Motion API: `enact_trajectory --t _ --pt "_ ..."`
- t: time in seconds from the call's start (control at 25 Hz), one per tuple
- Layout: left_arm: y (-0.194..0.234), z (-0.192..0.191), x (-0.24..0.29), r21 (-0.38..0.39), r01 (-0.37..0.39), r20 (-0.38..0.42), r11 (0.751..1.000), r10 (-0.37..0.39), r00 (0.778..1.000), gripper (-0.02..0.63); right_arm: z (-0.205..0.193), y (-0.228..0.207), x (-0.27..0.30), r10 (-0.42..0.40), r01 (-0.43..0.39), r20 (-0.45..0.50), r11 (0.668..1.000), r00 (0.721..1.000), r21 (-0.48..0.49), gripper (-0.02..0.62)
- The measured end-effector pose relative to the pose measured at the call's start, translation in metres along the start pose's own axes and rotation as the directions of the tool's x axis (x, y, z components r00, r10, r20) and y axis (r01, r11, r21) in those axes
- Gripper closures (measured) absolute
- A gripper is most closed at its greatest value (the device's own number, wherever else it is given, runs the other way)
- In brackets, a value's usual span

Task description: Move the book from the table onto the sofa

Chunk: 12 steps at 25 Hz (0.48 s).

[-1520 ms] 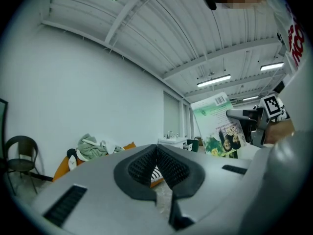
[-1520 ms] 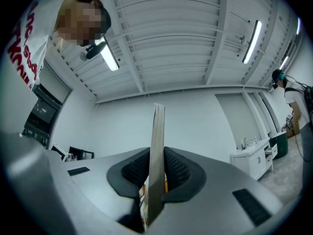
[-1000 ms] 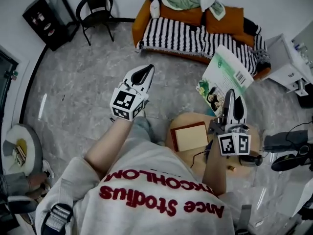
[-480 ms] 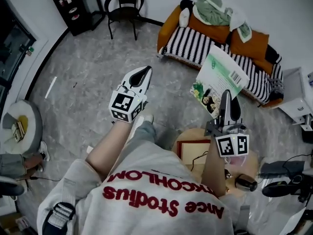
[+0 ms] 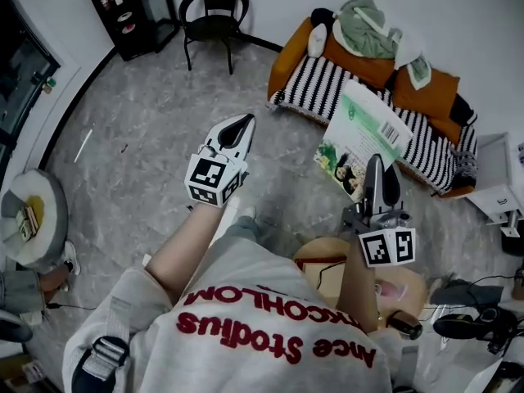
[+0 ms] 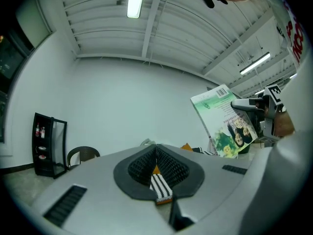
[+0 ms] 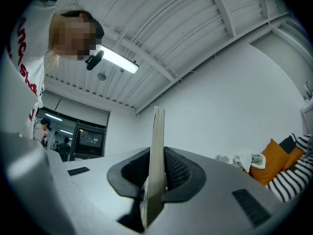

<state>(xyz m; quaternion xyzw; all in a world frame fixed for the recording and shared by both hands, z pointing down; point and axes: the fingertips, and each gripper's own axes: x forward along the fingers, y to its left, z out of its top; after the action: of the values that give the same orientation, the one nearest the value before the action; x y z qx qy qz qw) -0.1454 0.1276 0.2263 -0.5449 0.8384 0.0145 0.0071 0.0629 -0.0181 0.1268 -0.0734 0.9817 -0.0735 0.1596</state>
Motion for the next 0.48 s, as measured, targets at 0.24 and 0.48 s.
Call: enact_trajectory --t 0.24,0.48 --pt "0.077 0.008 0.101 -0.024 0.022 0.000 0.999 -0.022 1.000 0.589 -0.016 -0.038 0.115 -0.018 0.018 -0.010 1.000 1.000 0.007 0.511" --pt "0.084 0.003 0.117 -0.013 0.047 0.021 0.999 -0.047 0.999 0.589 -0.022 -0.044 0.122 -0.024 0.024 0.020 1.000 1.000 -0.007 0.511"
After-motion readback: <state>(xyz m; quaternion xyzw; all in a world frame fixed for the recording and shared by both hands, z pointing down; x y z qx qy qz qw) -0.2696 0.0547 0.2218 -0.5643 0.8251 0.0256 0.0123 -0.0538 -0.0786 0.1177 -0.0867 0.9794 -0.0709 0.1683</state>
